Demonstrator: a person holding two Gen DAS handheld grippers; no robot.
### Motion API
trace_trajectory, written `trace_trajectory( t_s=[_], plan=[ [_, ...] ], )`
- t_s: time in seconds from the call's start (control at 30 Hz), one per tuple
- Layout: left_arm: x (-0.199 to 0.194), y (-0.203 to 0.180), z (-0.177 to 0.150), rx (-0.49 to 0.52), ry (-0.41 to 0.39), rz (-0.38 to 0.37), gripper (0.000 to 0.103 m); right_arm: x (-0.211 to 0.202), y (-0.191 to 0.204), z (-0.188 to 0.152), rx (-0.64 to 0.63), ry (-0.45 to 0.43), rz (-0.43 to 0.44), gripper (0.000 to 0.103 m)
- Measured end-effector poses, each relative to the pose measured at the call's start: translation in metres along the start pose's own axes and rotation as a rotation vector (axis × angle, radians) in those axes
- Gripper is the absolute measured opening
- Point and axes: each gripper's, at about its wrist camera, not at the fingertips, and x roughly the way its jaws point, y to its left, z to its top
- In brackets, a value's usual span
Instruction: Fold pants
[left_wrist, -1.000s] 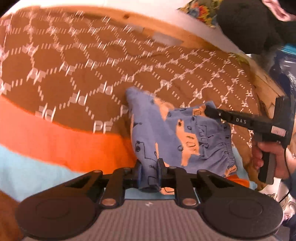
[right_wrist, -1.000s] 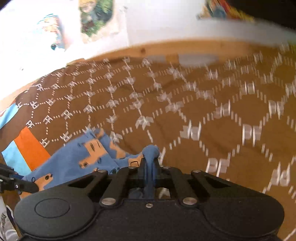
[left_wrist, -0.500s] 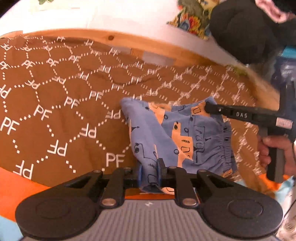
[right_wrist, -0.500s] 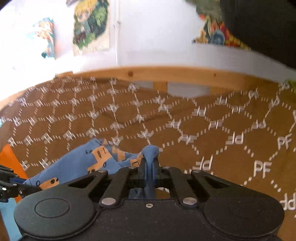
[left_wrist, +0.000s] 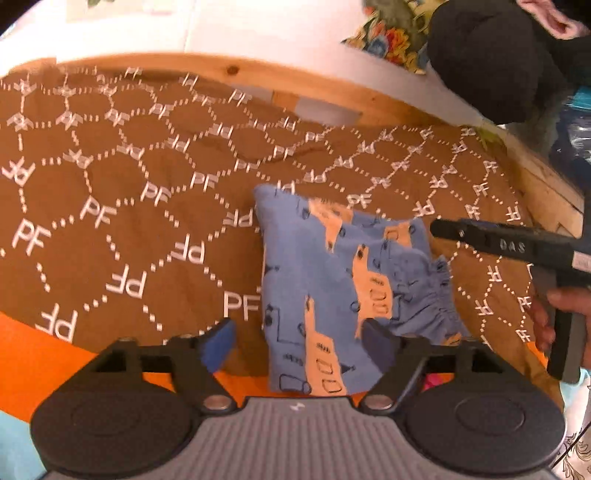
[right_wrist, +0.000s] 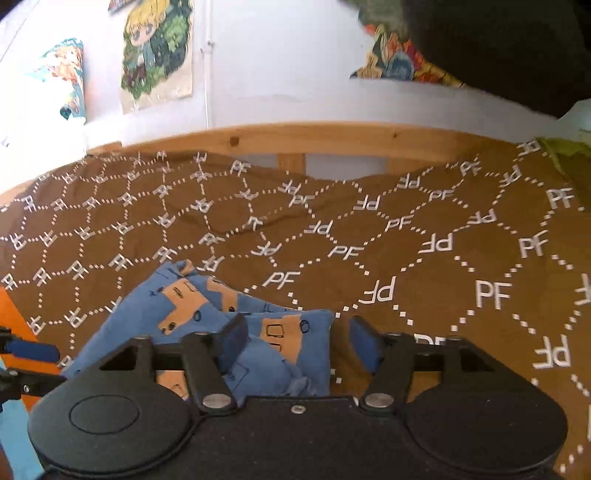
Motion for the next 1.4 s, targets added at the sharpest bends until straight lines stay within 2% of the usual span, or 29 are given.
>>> trace_trajectory(
  t_s=[0.13,0.17,0.23,0.43,0.53,0.9,1.1,1.4],
  plan=[
    [-0.012,-0.006,0.005,0.011,-0.033,0.004,0.101,-0.025,0.011,-0.004,0.01,-0.047,-0.007,0.093],
    [-0.015,-0.006,0.006,0.008,-0.043,0.007,0.103,-0.032,0.013,-0.004,0.013,-0.062,-0.011,0.098],
    [-0.022,-0.008,0.007,-0.001,-0.061,0.02,0.103,-0.045,0.016,-0.005,0.022,-0.092,-0.026,0.102],
    [-0.04,-0.01,0.004,-0.003,-0.121,0.068,0.103,-0.08,0.024,-0.014,0.06,-0.145,-0.084,0.102],
    [-0.05,-0.013,-0.004,0.029,-0.137,0.085,0.103,-0.097,0.031,-0.025,0.092,-0.145,-0.102,0.102],
    [-0.067,-0.027,-0.049,0.146,-0.089,0.108,0.103,-0.142,0.061,-0.073,0.159,-0.08,-0.145,0.102],
    [-0.068,-0.024,-0.058,0.127,-0.075,0.112,0.103,-0.145,0.068,-0.092,0.15,-0.056,-0.16,0.102],
    [-0.067,-0.019,-0.061,0.106,-0.06,0.125,0.103,-0.138,0.066,-0.099,0.16,-0.021,-0.145,0.102]
  ],
)
